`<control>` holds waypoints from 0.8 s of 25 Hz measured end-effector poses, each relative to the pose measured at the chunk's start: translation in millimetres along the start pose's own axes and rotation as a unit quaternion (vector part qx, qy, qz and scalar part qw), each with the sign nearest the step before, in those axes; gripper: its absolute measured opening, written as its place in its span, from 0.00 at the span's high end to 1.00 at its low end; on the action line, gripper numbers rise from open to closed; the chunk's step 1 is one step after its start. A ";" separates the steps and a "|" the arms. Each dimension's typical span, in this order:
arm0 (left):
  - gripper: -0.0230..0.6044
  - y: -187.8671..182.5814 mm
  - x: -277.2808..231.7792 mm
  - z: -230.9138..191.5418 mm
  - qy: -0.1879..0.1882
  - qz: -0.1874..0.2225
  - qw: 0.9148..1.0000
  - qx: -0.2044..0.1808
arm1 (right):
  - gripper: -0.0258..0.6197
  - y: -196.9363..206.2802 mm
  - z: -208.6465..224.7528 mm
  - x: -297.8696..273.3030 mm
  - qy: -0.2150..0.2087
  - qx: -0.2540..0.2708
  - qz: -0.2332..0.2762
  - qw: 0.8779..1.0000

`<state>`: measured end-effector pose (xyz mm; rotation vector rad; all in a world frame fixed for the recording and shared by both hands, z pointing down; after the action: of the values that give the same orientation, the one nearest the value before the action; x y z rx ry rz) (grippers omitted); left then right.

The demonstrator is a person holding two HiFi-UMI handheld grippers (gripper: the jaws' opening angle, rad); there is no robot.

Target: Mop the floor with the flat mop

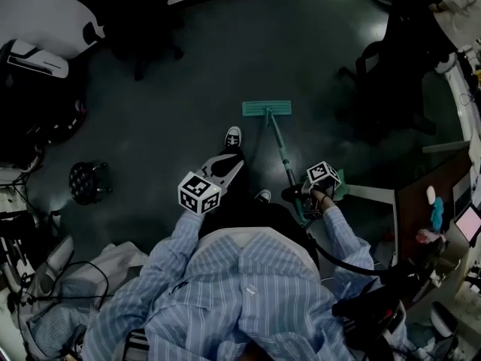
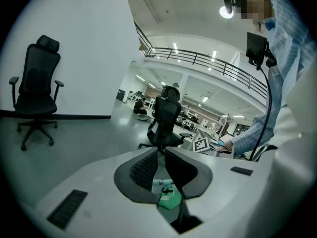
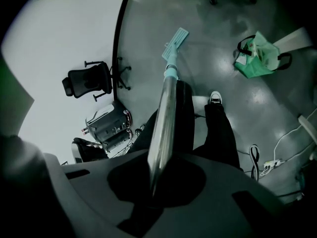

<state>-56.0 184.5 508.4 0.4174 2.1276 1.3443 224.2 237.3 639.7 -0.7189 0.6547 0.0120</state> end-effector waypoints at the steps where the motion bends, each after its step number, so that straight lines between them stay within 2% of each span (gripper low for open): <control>1: 0.89 -0.7 -3.5 -8.5 0.000 -0.005 1.000 0.003 | 0.91 -9.5 -8.5 0.7 0.004 0.001 0.001 1.000; 5: 0.89 -15.0 -19.9 -58.2 -0.004 -0.022 1.000 0.011 | 0.91 -56.9 -51.4 3.3 0.017 0.003 0.002 1.000; 12: 0.89 -54.7 -44.7 -180.0 -0.049 -0.017 0.998 0.046 | 0.91 -157.5 -156.4 5.3 0.021 -0.004 0.011 1.000; 15: 0.89 -69.6 -61.5 -218.1 -0.047 -0.023 0.997 0.053 | 0.91 -201.5 -201.4 7.4 0.022 0.002 0.010 1.000; 20: 0.89 -90.8 -96.0 -265.7 -0.022 -0.036 0.998 0.051 | 0.91 -287.3 -274.6 6.8 0.026 0.007 0.014 1.000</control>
<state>-142.3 -97.4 542.1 0.4026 2.1611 1.1791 143.3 -151.5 655.6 -0.6981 0.7129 0.0143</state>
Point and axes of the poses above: the fingertips, and each gripper's own axes: x backward along the fingers, z to its right, y out of its underside, the point moved 8 cm from there along x, backward along the fingers, and after that the axes turned 6 degrees about -x, right-handed, at the moved point
